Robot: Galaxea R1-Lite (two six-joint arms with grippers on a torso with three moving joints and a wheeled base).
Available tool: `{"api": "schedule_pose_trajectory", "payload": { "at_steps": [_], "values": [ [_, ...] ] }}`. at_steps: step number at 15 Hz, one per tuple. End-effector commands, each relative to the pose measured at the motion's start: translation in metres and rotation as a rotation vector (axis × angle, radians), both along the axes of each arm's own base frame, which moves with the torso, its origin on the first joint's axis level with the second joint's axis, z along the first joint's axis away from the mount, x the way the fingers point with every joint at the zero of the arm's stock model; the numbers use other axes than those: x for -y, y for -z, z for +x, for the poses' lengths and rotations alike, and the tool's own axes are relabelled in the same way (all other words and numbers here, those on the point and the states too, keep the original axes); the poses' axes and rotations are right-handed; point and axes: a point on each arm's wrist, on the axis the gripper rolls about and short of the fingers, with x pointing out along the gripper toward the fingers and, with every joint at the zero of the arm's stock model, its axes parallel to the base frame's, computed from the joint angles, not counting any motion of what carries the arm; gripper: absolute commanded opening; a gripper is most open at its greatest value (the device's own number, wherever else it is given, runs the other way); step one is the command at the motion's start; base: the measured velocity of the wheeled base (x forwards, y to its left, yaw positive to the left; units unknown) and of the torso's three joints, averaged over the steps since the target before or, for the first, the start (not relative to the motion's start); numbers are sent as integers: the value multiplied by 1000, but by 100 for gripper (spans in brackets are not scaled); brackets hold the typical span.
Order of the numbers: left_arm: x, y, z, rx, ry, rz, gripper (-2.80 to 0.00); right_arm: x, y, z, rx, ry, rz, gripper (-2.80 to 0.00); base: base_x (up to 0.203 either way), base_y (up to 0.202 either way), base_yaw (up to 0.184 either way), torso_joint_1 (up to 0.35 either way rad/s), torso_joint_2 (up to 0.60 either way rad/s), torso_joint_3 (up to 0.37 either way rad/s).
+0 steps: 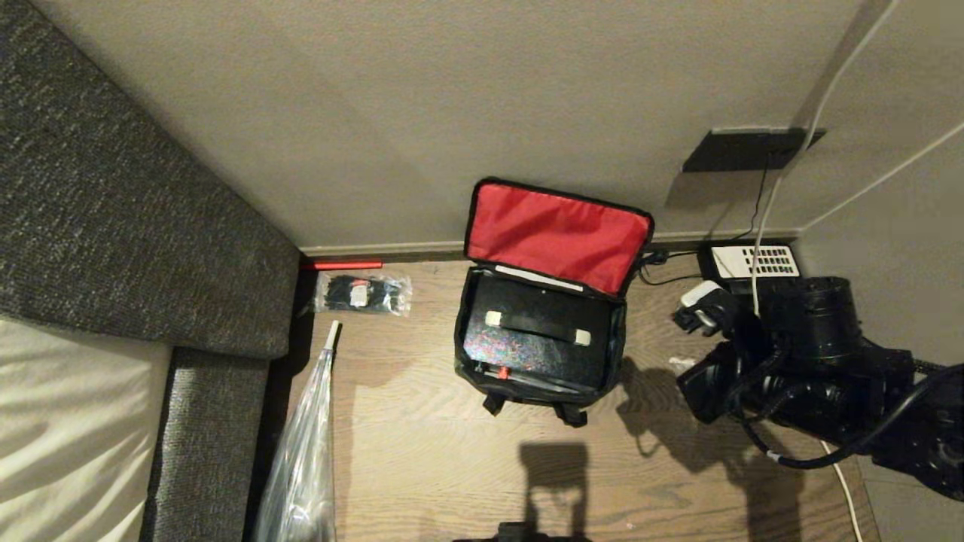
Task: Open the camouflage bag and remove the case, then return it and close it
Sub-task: Close the top of the storage box
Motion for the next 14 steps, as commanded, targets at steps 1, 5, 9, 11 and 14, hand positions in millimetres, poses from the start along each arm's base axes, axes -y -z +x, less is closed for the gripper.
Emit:
{"api": "schedule_pose_trajectory", "payload": {
  "at_steps": [1, 5, 9, 11, 14],
  "values": [
    [0, 1, 0, 6, -1, -1, -280, 13, -15, -17, 4, 94, 204, -280, 0, 0, 0, 0, 0, 0],
    [0, 1, 0, 6, -1, 0, -280, 34, -18, -70, -80, 136, 389, -280, 0, 0, 0, 0, 0, 0],
    [0, 1, 0, 5, -1, 0, -280, 43, -11, -62, -182, 462, 741, -280, 0, 0, 0, 0, 0, 0],
    [0, 1, 0, 5, -1, 0, -280, 44, -23, -36, -128, 502, 773, -280, 0, 0, 0, 0, 0, 0],
    [0, 1, 0, 6, -1, 0, -280, 42, -33, 5, -80, 504, 814, 0, 0, 0, 0, 0, 0, 0]
  ]
}}
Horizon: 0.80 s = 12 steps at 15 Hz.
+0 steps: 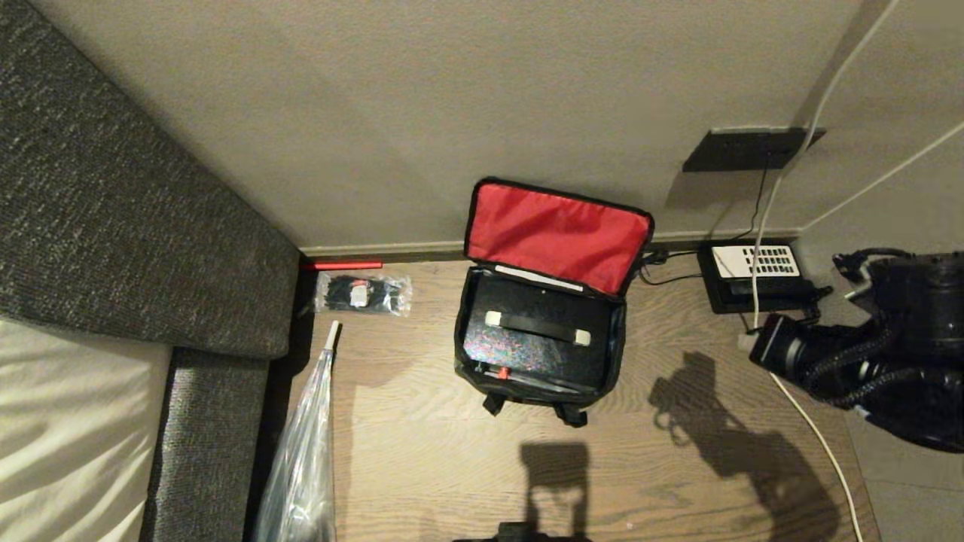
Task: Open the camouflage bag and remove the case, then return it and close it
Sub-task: Close the top of the storage box
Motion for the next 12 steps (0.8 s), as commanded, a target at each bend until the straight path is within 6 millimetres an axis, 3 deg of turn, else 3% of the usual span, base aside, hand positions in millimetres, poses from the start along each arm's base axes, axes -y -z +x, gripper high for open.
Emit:
{"api": "schedule_pose_trajectory", "payload": {
  "at_steps": [1, 6, 10, 12],
  "values": [
    [0, 1, 0, 0, -1, -2, -280, -1, 4, 41, 5, 8, 18, 0, 0, 0, 0, 0, 0, 0],
    [0, 1, 0, 0, -1, 0, -280, -9, -5, 123, 139, -8, 64, 0, 0, 0, 0, 0, 0, 0],
    [0, 1, 0, -2, -1, -1, -280, -20, 16, 180, 215, -33, 144, 0, 0, 0, 0, 0, 0, 0],
    [0, 1, 0, 0, -1, -1, -280, -22, 18, 203, 256, -87, 173, 0, 0, 0, 0, 0, 0, 0]
  ]
}}
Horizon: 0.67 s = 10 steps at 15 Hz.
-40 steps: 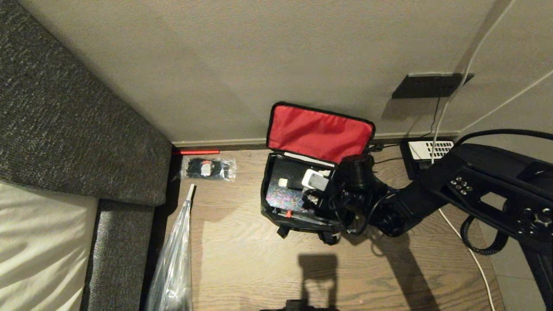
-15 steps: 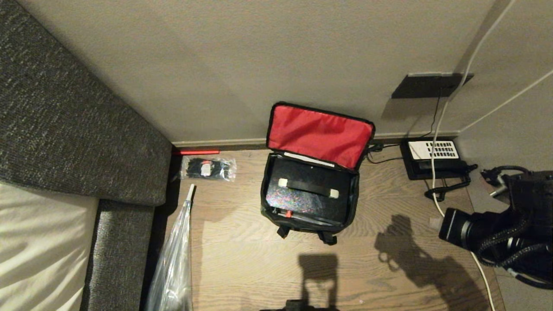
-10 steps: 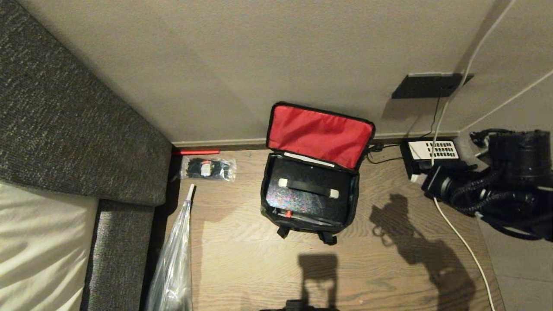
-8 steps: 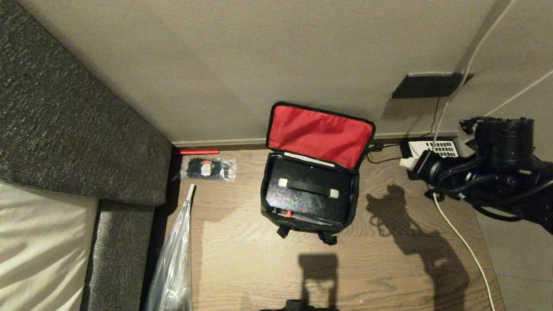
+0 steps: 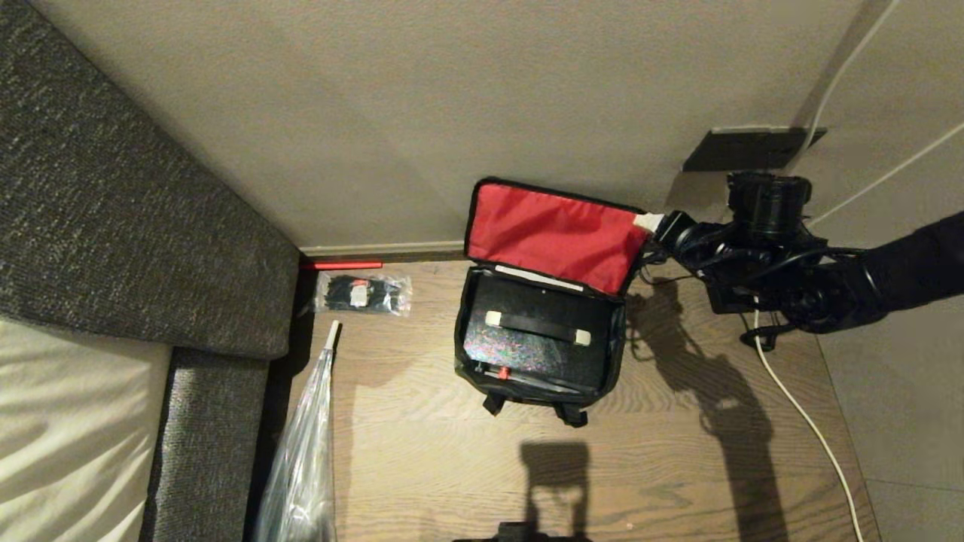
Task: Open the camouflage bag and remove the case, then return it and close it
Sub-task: Close the top of the storage box
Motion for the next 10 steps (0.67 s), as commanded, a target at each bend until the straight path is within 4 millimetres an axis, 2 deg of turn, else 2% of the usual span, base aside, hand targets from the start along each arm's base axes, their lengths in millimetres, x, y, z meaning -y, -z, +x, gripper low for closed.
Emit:
{"api": "schedule_pose_trajectory", "payload": {
  "at_steps": [1, 3, 5, 7, 10],
  "values": [
    [0, 1, 0, -2, -1, -1, -280, -1, 26, 36, -7, -26, 13, 0, 0, 0, 0, 0, 0, 0],
    [0, 1, 0, -1, -1, 0, -280, 12, 29, 50, 6, -42, 27, 0, 0, 0, 0, 0, 0, 0],
    [0, 1, 0, -1, -1, 0, -280, 24, 27, 54, 32, -61, 18, 0, 0, 0, 0, 0, 0, 0],
    [0, 1, 0, -3, -1, 0, -280, 45, 26, 54, 45, -83, -32, 0, 0, 0, 0, 0, 0, 0],
    [0, 1, 0, -3, -1, 0, -280, 46, 22, 57, 95, -96, -28, 0, 0, 0, 0, 0, 0, 0]
  ]
}}
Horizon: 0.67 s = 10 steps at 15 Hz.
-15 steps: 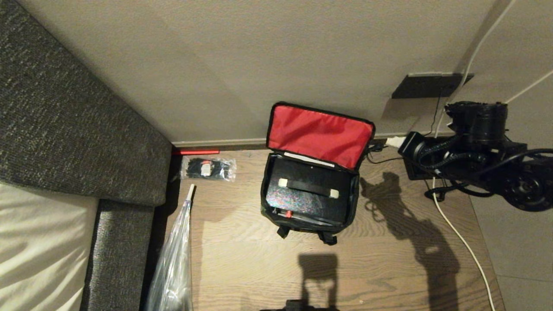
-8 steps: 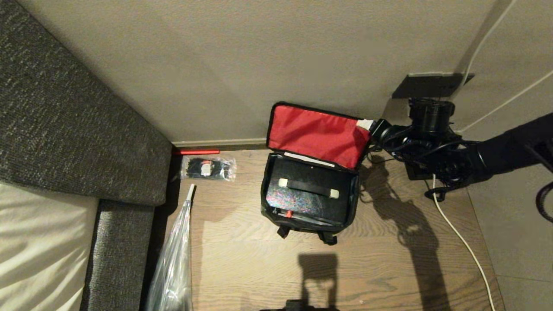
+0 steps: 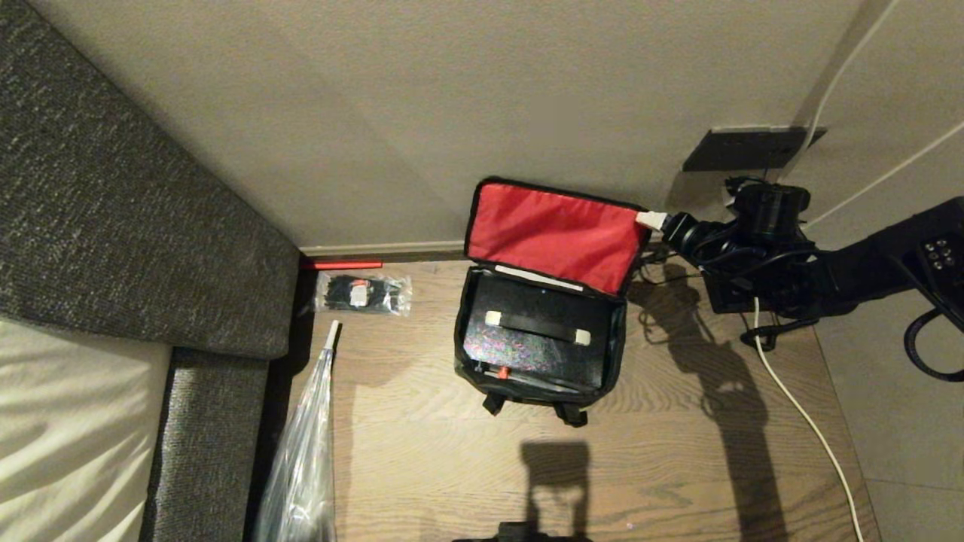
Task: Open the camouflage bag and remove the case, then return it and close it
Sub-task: Close the top of the storage box
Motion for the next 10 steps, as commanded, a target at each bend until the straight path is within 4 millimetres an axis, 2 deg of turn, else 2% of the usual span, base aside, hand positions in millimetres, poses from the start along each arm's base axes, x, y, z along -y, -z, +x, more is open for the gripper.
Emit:
{"api": "schedule_pose_trajectory", "payload": {
  "at_steps": [1, 3, 6, 10],
  "values": [
    [0, 1, 0, -2, -1, 0, -280, -1, 0, 5, 37, -6, 38, 0, 0, 0, 0, 0, 0, 0],
    [0, 1, 0, -3, -1, 0, -280, -8, -1, 5, 23, -29, 107, 0, 0, 0, 0, 0, 0, 0],
    [0, 1, 0, -1, -1, 0, -280, -10, -2, 5, 35, -114, 120, 0, 0, 0, 0, 0, 0, 0],
    [0, 1, 0, -1, -1, 0, -280, -15, -25, -5, 101, -215, 251, 0, 0, 0, 0, 0, 0, 0]
  ]
}}
